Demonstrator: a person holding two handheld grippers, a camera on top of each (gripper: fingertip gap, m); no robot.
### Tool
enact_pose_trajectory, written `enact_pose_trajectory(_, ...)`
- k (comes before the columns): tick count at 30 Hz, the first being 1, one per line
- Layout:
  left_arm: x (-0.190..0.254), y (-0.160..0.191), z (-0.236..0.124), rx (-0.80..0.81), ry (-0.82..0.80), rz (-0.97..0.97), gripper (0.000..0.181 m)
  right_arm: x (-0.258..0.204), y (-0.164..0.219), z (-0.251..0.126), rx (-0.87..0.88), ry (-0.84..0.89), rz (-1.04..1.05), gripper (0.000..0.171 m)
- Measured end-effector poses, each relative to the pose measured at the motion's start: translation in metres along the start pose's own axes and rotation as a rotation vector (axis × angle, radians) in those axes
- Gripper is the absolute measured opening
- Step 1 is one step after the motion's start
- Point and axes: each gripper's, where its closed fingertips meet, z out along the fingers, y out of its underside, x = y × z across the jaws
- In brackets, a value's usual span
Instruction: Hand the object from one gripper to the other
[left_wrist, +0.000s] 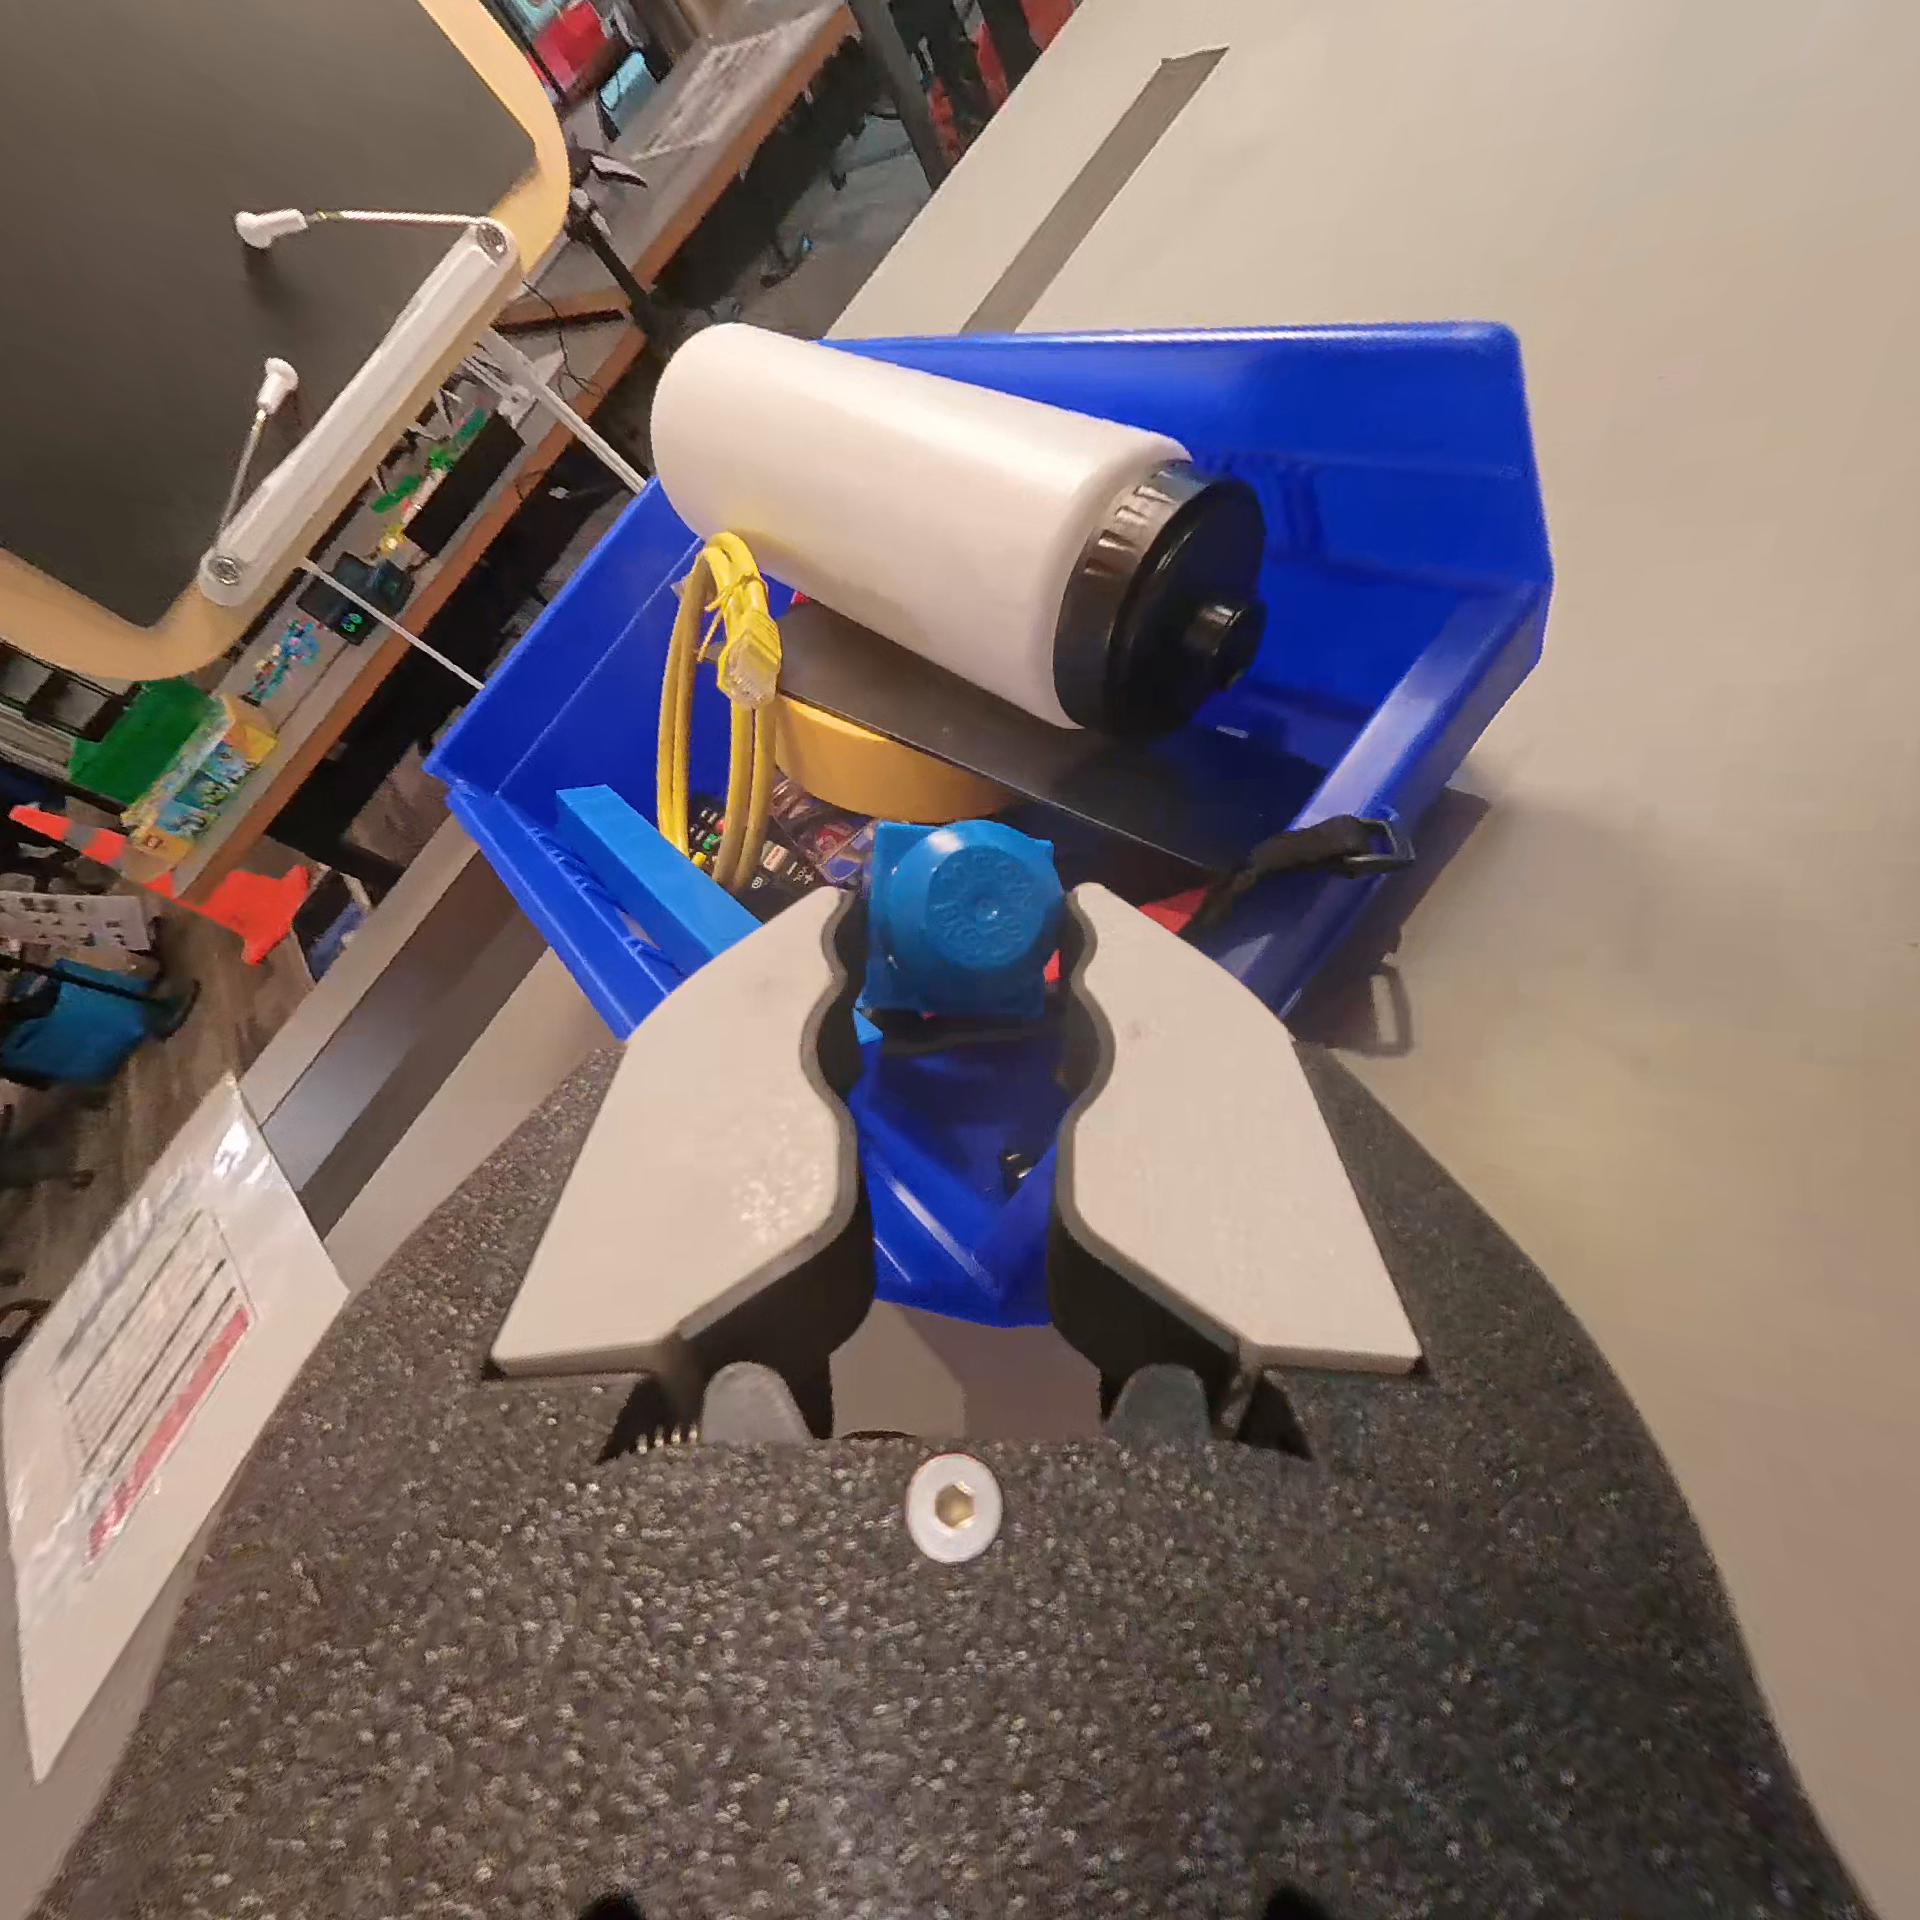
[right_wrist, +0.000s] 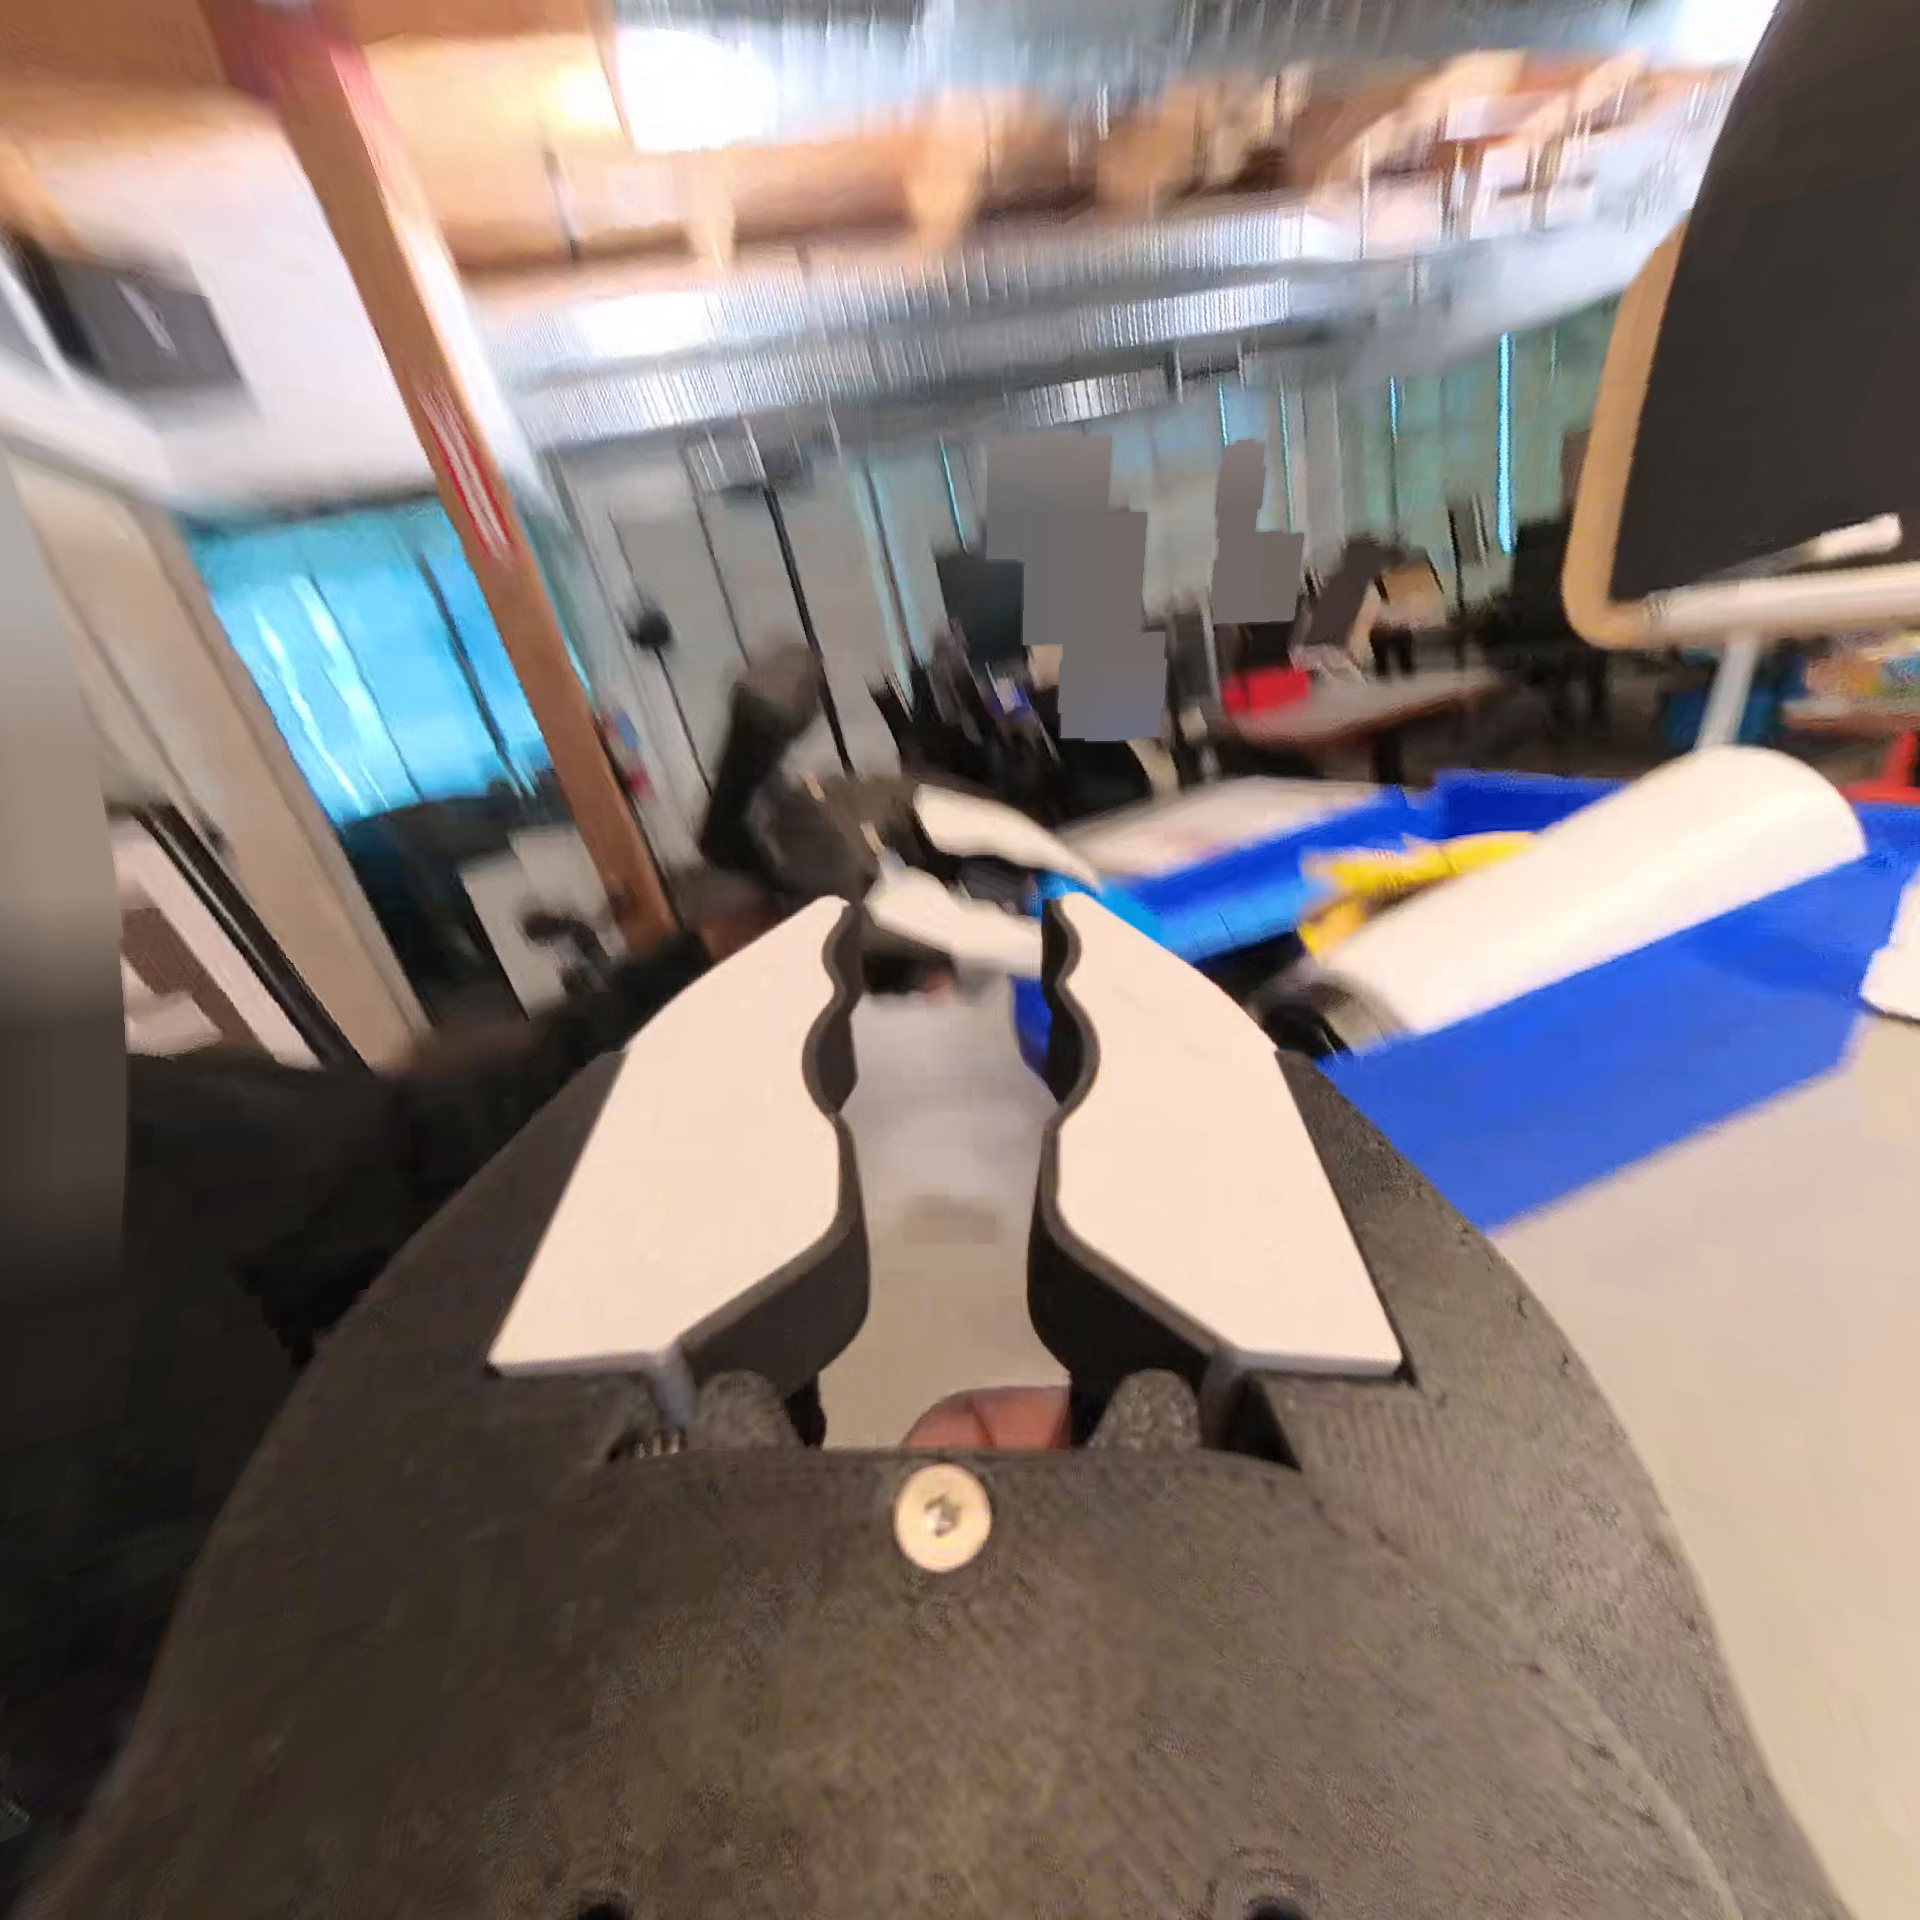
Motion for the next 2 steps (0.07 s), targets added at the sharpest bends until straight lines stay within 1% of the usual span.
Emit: enact_pose_trajectory(2, -0.002, -0.001, 0.004, -0.013, 0.026, -0.026, 0.036, -0.015, -0.045, -0.008, 0.239, -0.082, 0.111, 0.032)
